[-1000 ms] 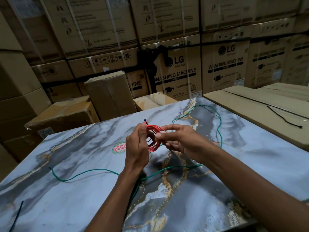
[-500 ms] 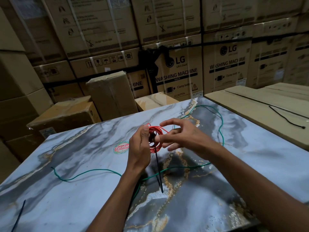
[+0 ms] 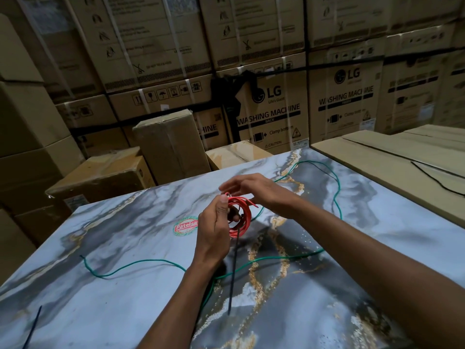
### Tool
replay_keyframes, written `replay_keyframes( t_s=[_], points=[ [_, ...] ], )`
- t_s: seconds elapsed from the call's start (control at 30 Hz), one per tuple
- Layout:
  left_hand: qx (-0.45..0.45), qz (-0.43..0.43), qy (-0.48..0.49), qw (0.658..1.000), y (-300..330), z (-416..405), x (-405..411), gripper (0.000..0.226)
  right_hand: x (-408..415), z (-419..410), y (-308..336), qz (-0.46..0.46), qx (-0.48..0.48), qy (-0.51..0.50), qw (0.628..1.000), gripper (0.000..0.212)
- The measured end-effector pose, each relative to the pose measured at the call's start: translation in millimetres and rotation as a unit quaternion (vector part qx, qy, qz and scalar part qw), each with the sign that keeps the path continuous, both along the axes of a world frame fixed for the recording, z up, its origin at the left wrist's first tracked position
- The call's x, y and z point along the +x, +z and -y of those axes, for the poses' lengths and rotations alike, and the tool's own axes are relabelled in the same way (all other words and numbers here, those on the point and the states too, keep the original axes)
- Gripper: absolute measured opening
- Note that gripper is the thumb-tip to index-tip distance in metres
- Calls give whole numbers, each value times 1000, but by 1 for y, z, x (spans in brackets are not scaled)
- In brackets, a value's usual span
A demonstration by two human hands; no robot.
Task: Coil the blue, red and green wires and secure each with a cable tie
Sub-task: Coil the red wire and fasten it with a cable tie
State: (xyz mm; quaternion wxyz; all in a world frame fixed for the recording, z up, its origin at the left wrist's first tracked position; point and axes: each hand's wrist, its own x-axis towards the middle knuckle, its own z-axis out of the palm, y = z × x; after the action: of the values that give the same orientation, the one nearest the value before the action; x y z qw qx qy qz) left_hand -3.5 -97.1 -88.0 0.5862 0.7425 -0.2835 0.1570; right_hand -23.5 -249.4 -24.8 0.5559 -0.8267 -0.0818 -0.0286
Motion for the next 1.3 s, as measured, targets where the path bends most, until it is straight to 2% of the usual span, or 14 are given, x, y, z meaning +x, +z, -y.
replay_keyframes(
  t_s=[0.23, 0.47, 0.53, 0.6, 0.73, 0.8, 0.87, 0.93, 1.0, 1.17, 1.3],
  points=[
    [-1, -38, 5, 999, -5, 0, 8, 54, 4, 13, -15, -5, 56, 10, 998, 34],
    [-8, -75, 44, 996, -5, 2, 9, 47, 1, 29, -21, -106, 143, 115, 977, 42],
    [-1, -63, 69, 996, -6, 1, 12, 48, 1, 31, -20, -126, 158, 148, 968, 52],
    [9, -47, 90, 995, -7, -1, 12, 50, -2, 31, -20, -124, 149, 167, 967, 52],
    [38, -6, 132, 991, -4, -2, 9, 54, -6, 24, -19, -113, 159, 127, 973, 53],
    [56, 14, 149, 987, -5, -2, 10, 53, -5, 17, -22, -70, 114, 91, 987, 46],
    [70, 14, 158, 985, -6, -1, 11, 53, -4, 8, -27, 0, 26, 52, 998, 43],
    [79, 15, 170, 982, -5, -1, 9, 50, -3, -1, -33, 75, -63, 24, 995, 41],
    [77, 17, 184, 980, -3, -2, 8, 46, -3, -8, -37, 122, -114, 3, 986, 38],
    [53, 13, 198, 979, -4, -2, 10, 48, -3, -20, -41, 147, -156, -49, 975, 39],
    [48, 1, 200, 979, -3, 0, 9, 49, -4, -19, -40, 134, -165, -50, 976, 38]
  ],
)
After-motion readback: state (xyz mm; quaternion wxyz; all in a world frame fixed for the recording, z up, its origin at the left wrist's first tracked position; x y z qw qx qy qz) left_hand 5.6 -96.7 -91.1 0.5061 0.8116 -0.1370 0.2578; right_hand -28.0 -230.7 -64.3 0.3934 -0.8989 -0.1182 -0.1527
